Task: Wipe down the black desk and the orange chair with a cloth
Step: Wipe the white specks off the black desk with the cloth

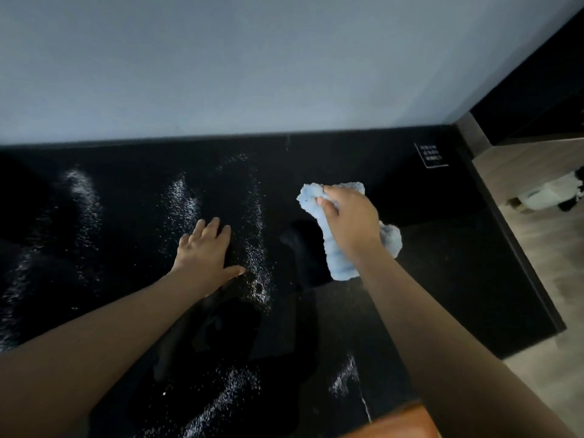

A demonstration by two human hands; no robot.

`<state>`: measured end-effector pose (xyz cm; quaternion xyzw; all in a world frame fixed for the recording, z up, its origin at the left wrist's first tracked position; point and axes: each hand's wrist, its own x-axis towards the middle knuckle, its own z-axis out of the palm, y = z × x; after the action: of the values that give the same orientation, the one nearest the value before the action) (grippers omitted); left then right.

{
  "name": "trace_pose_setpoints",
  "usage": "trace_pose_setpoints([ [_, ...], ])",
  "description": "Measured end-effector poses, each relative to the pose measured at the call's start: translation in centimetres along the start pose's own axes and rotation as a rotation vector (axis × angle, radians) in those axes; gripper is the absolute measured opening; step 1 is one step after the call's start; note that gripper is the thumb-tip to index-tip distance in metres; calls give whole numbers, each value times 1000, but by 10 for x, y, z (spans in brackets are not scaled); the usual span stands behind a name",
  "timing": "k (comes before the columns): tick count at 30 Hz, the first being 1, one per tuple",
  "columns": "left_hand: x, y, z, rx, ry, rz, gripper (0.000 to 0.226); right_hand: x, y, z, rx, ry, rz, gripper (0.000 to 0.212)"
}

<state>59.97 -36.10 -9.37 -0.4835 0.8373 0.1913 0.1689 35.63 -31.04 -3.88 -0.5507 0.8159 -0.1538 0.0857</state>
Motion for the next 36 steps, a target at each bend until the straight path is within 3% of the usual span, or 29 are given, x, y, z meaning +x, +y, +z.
trace_pose_setpoints([
  [8, 44, -24, -4, 93, 4, -51, 107, 108, -11, 28, -21, -1, -85, 23],
  [19, 59, -29, 3, 34, -52, -76, 113, 204, -26, 57, -35, -19, -185, 25],
  [27, 57, -30, 3, -1, -54, -72, 111, 216, -20, 84, -36, -14, -212, 23],
  [36, 57, -30, 3, 1, -45, -69, 112, 211, -20, 83, -78, -128, -204, 26],
])
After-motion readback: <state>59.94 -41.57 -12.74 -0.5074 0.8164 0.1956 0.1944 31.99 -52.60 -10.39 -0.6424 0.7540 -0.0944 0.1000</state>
